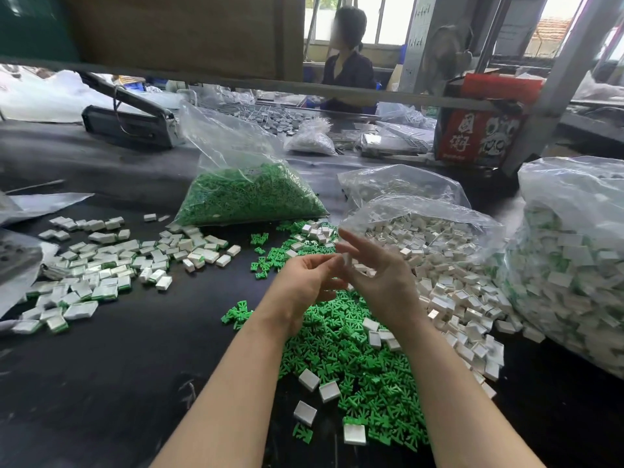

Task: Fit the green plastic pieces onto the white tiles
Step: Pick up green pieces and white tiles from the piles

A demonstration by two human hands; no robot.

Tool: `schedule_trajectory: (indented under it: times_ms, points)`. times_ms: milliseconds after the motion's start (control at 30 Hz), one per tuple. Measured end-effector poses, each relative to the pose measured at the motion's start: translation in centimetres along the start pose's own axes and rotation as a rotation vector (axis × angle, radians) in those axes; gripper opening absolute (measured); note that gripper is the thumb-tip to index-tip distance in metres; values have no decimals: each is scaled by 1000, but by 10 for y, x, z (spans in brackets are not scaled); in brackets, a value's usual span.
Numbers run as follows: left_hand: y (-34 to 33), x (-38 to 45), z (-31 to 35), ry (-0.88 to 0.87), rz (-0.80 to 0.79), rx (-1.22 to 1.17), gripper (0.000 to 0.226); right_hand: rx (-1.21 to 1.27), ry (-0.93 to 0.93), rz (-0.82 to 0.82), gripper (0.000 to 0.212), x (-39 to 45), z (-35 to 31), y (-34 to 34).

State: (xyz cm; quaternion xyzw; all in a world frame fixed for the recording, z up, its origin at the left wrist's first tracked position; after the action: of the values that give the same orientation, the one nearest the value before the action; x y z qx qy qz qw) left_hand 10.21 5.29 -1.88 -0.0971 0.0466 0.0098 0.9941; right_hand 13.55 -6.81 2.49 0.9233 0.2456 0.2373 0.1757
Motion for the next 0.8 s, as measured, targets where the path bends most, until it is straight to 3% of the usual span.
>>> schedule_trajectory:
  times_ms: [200, 300, 367, 500, 667, 800]
  points:
    - [18, -7, 11, -114, 82, -6, 25, -235, -74, -111, 74, 4, 5, -16]
    - [29, -10, 23, -231, 158, 30, 21, -548, -229, -274, 45, 3, 22, -24]
    - [30, -11, 28, -284, 183, 43, 24, -623, -284, -397, 35, -2, 27, -34]
    - [28, -12, 32, -335, 193, 43, 25, -679, -269, -342, 26, 2, 20, -36]
    - [33, -12, 32, -348, 217, 61, 23, -510, -302, -249, 15, -1, 23, -28]
    - [36, -11, 29, -335, 219, 43, 20, -189, -306, -96, 12, -1, 23, -11]
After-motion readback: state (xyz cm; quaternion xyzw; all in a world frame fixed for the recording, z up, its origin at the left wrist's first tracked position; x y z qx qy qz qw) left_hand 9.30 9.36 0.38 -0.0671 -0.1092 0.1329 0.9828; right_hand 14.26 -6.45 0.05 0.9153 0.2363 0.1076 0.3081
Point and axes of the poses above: each hand's wrist, its own x-axis towards the middle knuckle, its own y-axis out of the back of the hand, z = x × y, the point moved 8 cm from there along x, towards the middle knuckle, and after that the axes turned 10 degrees about -z, right-handed, at the moved point
